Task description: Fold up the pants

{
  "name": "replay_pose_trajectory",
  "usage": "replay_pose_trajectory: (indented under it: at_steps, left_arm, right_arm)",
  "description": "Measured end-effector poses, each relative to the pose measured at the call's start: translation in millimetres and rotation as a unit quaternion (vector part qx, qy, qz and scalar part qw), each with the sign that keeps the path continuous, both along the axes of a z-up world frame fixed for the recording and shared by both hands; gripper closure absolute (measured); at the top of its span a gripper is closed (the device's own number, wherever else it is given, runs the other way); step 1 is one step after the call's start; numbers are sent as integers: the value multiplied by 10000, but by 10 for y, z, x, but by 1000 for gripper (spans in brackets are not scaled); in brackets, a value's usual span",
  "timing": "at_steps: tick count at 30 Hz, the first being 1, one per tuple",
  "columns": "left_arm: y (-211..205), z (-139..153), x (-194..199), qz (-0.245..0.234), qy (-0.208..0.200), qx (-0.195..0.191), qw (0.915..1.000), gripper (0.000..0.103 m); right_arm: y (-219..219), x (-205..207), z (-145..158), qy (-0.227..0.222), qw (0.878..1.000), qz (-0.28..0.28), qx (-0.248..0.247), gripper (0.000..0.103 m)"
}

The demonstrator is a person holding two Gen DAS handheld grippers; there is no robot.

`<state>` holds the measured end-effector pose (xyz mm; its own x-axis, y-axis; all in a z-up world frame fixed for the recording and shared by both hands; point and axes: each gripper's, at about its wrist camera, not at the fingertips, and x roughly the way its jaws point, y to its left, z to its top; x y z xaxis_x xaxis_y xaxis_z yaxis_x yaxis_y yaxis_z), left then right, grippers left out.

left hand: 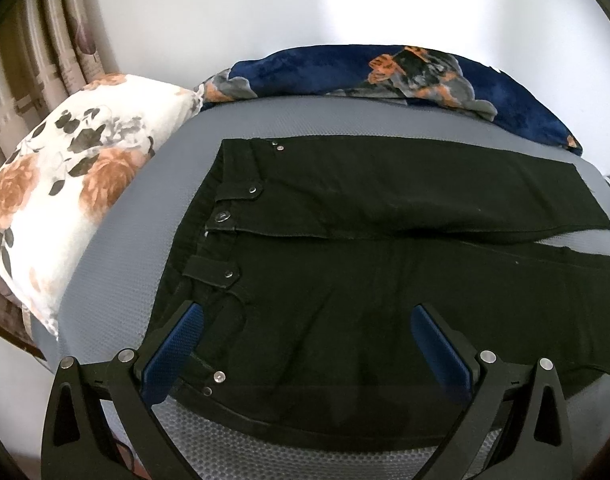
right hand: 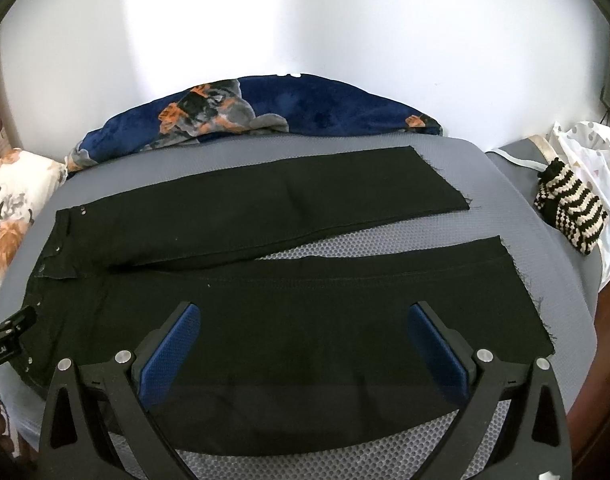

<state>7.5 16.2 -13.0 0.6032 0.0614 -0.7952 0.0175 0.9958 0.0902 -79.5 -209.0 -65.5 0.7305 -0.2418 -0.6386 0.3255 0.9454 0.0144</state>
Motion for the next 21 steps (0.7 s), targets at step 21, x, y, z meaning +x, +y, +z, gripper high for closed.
replay_pose_trajectory:
  at_steps: [21]
  left_arm:
    - [3,16,9,70,-91,57,9999,0]
  right_arm:
    - [14,-47,45,-146,9999,2,30,0]
